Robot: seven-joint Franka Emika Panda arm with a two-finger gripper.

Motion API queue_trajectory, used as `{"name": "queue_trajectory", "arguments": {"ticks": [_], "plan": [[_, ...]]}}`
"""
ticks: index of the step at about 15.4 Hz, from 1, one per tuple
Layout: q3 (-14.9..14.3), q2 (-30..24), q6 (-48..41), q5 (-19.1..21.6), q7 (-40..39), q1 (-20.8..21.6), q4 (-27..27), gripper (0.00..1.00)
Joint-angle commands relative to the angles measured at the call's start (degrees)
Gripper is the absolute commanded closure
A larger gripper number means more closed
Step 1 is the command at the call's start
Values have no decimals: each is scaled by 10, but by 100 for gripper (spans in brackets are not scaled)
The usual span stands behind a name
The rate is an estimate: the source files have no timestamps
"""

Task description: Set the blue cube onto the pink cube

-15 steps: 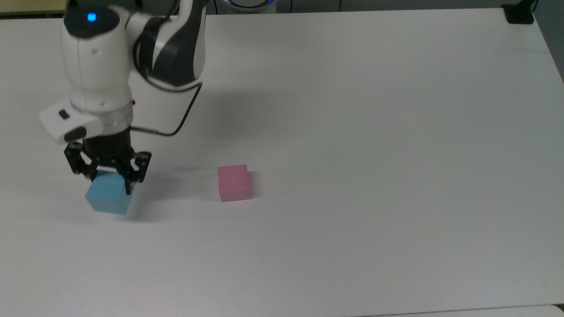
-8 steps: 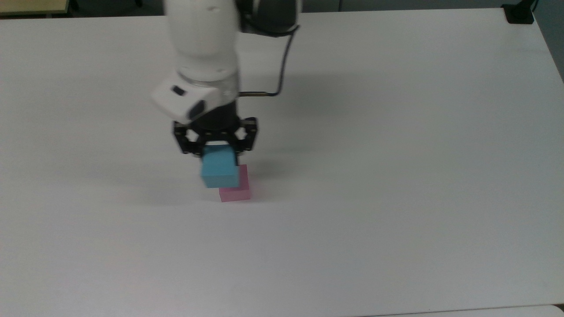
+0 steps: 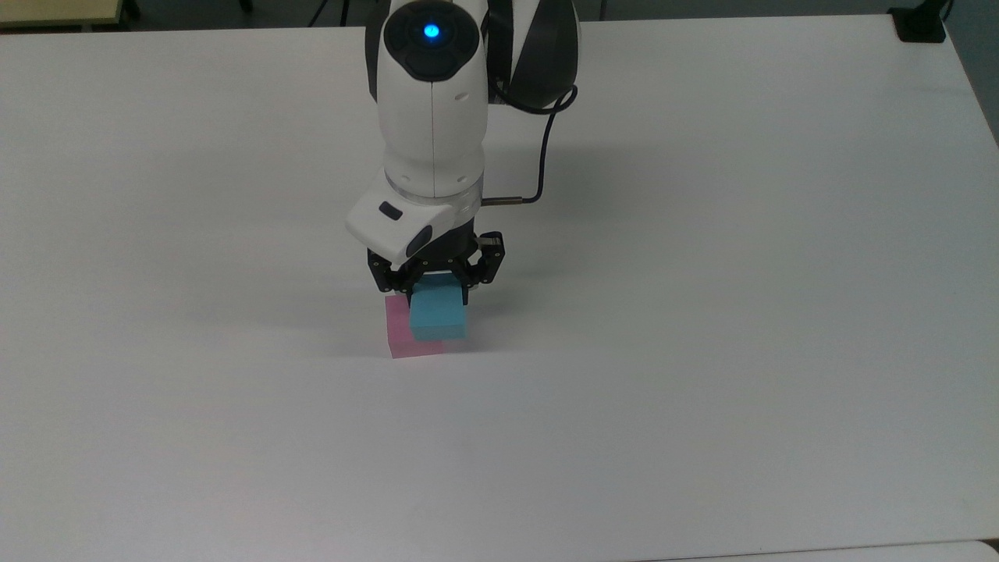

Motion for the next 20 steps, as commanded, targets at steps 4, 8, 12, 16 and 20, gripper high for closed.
{"name": "queue_trajectory", "arguments": {"ticks": [4, 8, 12, 16, 20], "plan": [[-13, -7, -6, -14, -26, 3, -12, 44], [-14, -7, -4, -16, -43, -4, -16, 44], [-15, -4, -1, -21, -49, -7, -27, 0], [-15, -10, -8, -21, -47, -8, -32, 0], [-17, -55, -62, -21, -45, -13, -29, 0]]}}
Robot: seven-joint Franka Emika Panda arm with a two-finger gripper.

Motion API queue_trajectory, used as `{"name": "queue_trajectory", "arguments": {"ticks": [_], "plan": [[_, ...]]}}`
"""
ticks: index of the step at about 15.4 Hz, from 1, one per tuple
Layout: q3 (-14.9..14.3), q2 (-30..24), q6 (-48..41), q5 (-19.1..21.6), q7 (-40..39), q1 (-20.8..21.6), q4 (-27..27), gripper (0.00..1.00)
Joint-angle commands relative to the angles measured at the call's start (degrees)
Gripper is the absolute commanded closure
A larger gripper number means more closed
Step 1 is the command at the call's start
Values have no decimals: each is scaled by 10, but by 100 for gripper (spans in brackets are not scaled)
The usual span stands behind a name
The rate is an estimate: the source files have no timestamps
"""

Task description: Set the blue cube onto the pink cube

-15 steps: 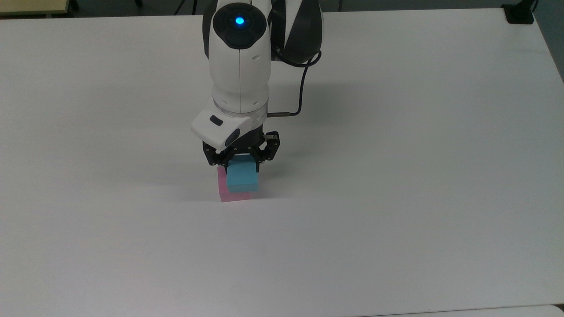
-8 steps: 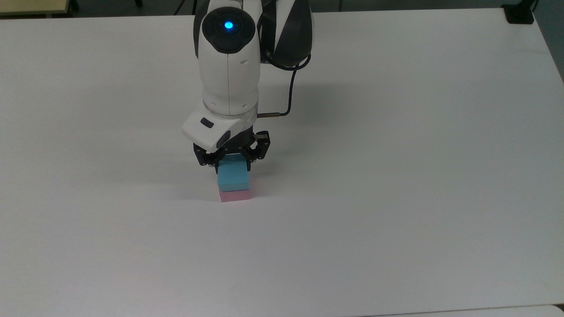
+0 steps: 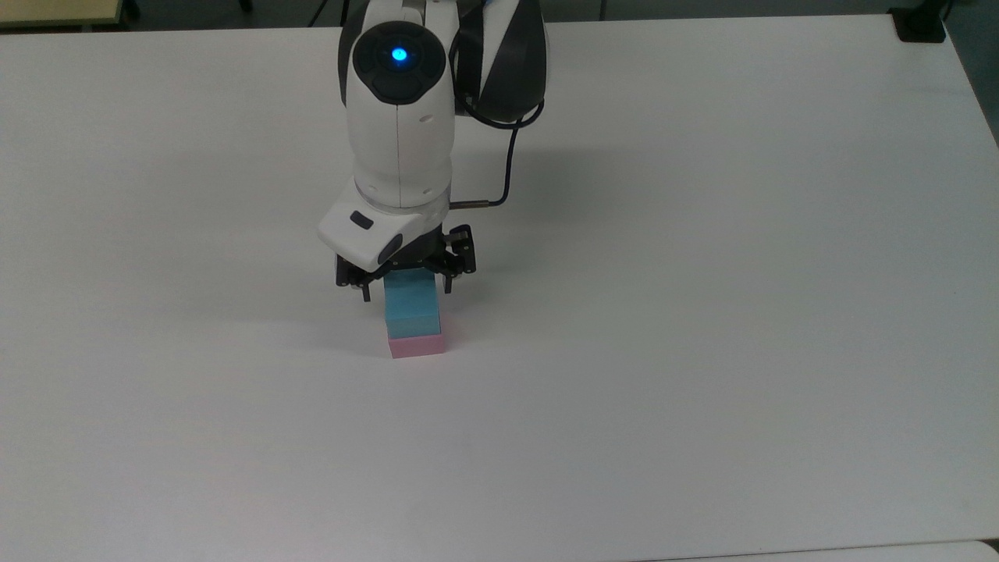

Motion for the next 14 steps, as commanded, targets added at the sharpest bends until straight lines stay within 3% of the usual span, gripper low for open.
{"name": "queue_trajectory", "arguments": {"ticks": [1, 4, 6, 9, 12, 14], "plan": [[-5, -78, -67, -9, 11, 2, -14, 0], [8, -154, -183, -16, 94, -10, -16, 0], [29, -204, -258, -33, 105, -29, -18, 0], [68, -291, -285, -65, 132, -62, -74, 0], [69, -303, -289, -76, 205, -64, -82, 0], [70, -302, -283, -76, 204, -65, -82, 0]]}}
